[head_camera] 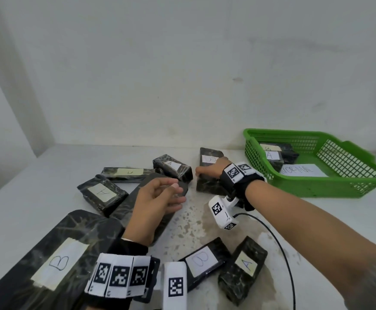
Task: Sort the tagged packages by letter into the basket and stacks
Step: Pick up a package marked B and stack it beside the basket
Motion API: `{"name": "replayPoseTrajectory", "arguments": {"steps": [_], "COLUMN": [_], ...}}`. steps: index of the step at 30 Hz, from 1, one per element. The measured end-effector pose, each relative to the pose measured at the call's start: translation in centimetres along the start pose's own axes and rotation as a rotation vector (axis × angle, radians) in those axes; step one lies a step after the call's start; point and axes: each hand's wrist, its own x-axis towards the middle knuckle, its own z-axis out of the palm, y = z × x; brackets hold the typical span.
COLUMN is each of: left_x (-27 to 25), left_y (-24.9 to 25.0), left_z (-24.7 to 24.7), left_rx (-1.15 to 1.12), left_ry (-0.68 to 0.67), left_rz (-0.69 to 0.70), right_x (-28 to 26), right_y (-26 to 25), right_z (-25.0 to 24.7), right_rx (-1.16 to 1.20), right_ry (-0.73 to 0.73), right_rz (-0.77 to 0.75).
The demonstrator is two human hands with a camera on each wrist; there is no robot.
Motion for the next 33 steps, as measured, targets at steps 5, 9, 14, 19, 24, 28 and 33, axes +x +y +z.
{"name": "replayPoseTrajectory", "arguments": {"steps": [5,9,14,19,24,28,33], "left_x": [0.0,-0.1,-0.2,-0.6,-0.6,-0.5,-0.4], "left_y": [-0.1,0.0,0.0,0.2,0.0,-0.2,0.1], "left_z": [-0.3,-0.5,-0.2,0.0,0.2,0.2,0.1], "left_rx": [-0.111,-0.251,-0.266,-0.207,-0.158,-0.191,-0.325], "left_ry": [-0.025,-0.051,-0.080,-0.167,-0.091,-0.063,0.033], "left_rz": [-0.030,-0.072,-0.165,-0.194,-0.138,-0.091,-0.044], "right_x": [-1.9,-4.6,-8.7,-12.5,-14.2,-14.3,-13.9], "right_y": [-0.3,-0.4,0.9,2.4,3.6,4.2,5.5], "right_z": [-3.2,-5.9,-6.5,-4.3,-2.2,-1.9,-0.2], "right_rx": [0.156,0.211,0.318,0.378,0.305,0.403,0.849], "right_ry": [-0.019,-0.066,-0.158,-0.313,-0.309,-0.259,-0.126], "right_rz": [-0.040,-0.056,-0.168,-0.267,-0.410,-0.430,-0.302]}}
